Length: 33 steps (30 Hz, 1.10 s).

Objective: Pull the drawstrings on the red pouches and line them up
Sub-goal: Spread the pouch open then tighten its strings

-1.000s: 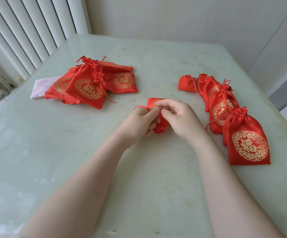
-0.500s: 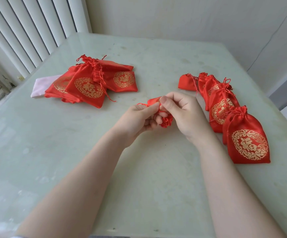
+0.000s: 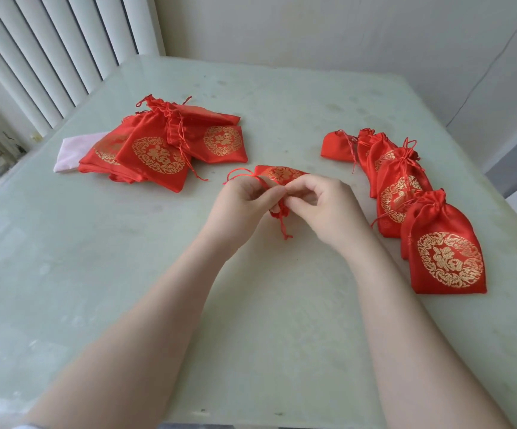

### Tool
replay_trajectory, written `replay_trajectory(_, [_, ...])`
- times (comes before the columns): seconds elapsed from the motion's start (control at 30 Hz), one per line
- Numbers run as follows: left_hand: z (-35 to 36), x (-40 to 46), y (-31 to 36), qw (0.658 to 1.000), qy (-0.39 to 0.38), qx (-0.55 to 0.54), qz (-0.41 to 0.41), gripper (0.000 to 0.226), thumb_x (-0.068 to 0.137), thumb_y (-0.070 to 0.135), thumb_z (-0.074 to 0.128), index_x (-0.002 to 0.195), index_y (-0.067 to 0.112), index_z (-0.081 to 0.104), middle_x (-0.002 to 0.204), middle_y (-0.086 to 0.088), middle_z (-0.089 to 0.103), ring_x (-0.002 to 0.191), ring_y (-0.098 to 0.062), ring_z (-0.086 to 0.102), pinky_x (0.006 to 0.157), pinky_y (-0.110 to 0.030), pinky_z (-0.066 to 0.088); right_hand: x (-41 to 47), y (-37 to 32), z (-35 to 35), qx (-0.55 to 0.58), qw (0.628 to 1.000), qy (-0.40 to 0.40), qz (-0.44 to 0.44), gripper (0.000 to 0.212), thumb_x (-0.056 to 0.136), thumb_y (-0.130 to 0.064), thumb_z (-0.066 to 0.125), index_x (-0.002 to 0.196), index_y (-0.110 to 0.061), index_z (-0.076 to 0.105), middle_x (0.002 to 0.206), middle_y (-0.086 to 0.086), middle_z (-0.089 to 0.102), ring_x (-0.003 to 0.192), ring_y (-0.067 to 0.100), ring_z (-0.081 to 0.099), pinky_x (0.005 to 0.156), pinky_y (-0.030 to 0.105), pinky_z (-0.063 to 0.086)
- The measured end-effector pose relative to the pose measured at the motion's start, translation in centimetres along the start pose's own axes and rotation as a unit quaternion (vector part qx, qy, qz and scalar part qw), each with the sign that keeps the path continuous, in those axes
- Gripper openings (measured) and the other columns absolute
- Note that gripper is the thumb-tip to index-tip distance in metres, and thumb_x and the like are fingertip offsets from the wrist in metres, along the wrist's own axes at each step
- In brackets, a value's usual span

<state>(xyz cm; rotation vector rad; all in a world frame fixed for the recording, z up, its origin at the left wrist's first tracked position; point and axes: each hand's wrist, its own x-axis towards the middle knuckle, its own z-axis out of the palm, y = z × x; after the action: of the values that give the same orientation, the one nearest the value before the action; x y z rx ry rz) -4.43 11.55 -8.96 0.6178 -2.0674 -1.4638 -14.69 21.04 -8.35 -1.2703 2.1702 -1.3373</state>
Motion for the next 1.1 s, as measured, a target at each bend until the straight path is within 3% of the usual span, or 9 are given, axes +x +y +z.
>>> replay_trajectory(0.17, [-0.7, 0.5, -1.5, 0.976, 0.004, 0.178, 0.127, 0.014, 0.083, 0.02, 0.065, 0.073, 0.014, 0.072, 0.076, 0.001, 0.065, 0.072, -0.001, 0.051, 0.065, -0.008, 0.037, -0.1, 0.3, -0.2, -0.067, 0.998, -0.009, 0.009, 0.004, 0.08, -0.013, 0.069, 0.078, -0.016, 0.068, 0.065, -0.012, 0.059, 0.058, -0.001, 0.05, 0.058, 0.012, 0.037])
replay_trajectory(0.27, [-0.9, 0.6, -1.6, 0.957, -0.024, 0.244, 0.157, 0.019, 0.082, 0.02, 0.064, 0.067, 0.009, 0.068, 0.074, -0.006, 0.068, 0.065, -0.009, 0.049, 0.063, -0.021, 0.038, 0.0, 0.5, -0.4, -0.094, 0.995, -0.031, 0.015, 0.013, 0.081, -0.013, 0.068, 0.072, -0.022, 0.063, 0.065, -0.017, 0.057, 0.06, -0.003, 0.049, 0.06, 0.013, 0.037])
replay_trajectory(0.47, [-1.3, 0.6, -1.6, 0.939, -0.059, 0.271, 0.205, 0.019, 0.083, 0.022, 0.052, 0.086, 0.009, 0.065, 0.078, -0.004, 0.068, 0.071, -0.027, 0.063, 0.063, -0.038, 0.052, 0.0, 0.5, 0.4, 0.076, 0.995, -0.014, 0.067, 0.015, 0.072, -0.01, 0.063, 0.062, -0.021, 0.059, 0.067, -0.004, 0.061, 0.067, 0.012, 0.058, 0.07, 0.029, 0.045])
replay_trajectory(0.57, [-1.5, 0.5, -1.3, 0.919, 0.003, 0.313, 0.239, 0.024, 0.085, 0.023, 0.047, 0.086, 0.007, 0.064, 0.076, -0.008, 0.063, 0.064, -0.031, 0.059, 0.053, -0.039, 0.049, 0.0, 0.3, 1.0, 0.036, 0.999, 0.015, 0.008, 0.019, 0.072, -0.005, 0.064, 0.061, -0.019, 0.057, 0.074, -0.004, 0.057, 0.072, 0.016, 0.056, 0.07, 0.025, 0.044])
replay_trajectory(0.63, [-1.4, 0.4, -1.1, 0.907, 0.076, 0.325, 0.257, 0.025, 0.083, 0.027, 0.044, 0.086, 0.01, 0.063, 0.073, -0.008, 0.064, 0.058, -0.03, 0.059, 0.047, -0.036, 0.049, -0.1, -0.1, 1.1, -0.02, 0.994, 0.055, -0.095, 0.012, 0.073, -0.007, 0.064, 0.064, -0.013, 0.059, 0.072, -0.004, 0.058, 0.068, 0.011, 0.052, 0.064, 0.016, 0.038])
replay_trajectory(0.73, [-1.2, 0.1, -0.9, 0.922, 0.141, 0.278, 0.231, 0.009, 0.081, 0.028, 0.043, 0.087, 0.025, 0.049, 0.071, -0.004, 0.066, 0.056, -0.03, 0.058, 0.047, -0.034, 0.049, -0.4, -0.5, 1.3, -0.062, 0.979, 0.069, -0.18, 0.009, 0.073, -0.007, 0.065, 0.066, -0.008, 0.06, 0.065, -0.004, 0.057, 0.063, 0.011, 0.048, 0.061, 0.012, 0.034])
replay_trajectory(0.83, [-0.8, -0.1, -1.0, 0.948, 0.131, 0.22, 0.189, 0.017, 0.077, 0.034, 0.037, 0.09, 0.026, 0.044, 0.073, -0.003, 0.064, 0.063, -0.031, 0.06, 0.052, -0.041, 0.051, -0.4, -0.7, 1.6, 0.015, 0.999, 0.005, -0.042, 0.022, 0.079, -0.007, 0.066, 0.063, -0.019, 0.057, 0.06, -0.006, 0.06, 0.055, 0.006, 0.05, 0.059, 0.017, 0.039])
replay_trajectory(0.93, [-0.7, 0.1, -1.1, 0.953, 0.131, 0.2, 0.187, 0.017, 0.079, 0.038, 0.04, 0.089, 0.026, 0.047, 0.073, 0.001, 0.062, 0.067, -0.029, 0.061, 0.055, -0.042, 0.051, -0.4, -1.2, 1.4, 0.249, 0.963, -0.011, 0.104, 0.022, 0.089, -0.01, 0.056, 0.069, -0.016, 0.06, 0.066, 0.002, 0.066, 0.059, 0.012, 0.057, 0.054, 0.024, 0.042])
replay_trajectory(1.1, [-0.9, 0.2, -1.4, 0.963, 0.131, 0.171, 0.163, 0.013, 0.08, 0.028, 0.055, 0.084, 0.017, 0.06, 0.072, 0.009, 0.058, 0.065, -0.013, 0.056, 0.06, -0.034, 0.051, -0.4, -1.0, 1.2, 0.33, 0.931, -0.062, 0.143, 0.015, 0.089, -0.003, 0.054, 0.086, -0.016, 0.062, 0.061, -0.008, 0.067, 0.055, 0.002, 0.061, 0.049, 0.014, 0.043])
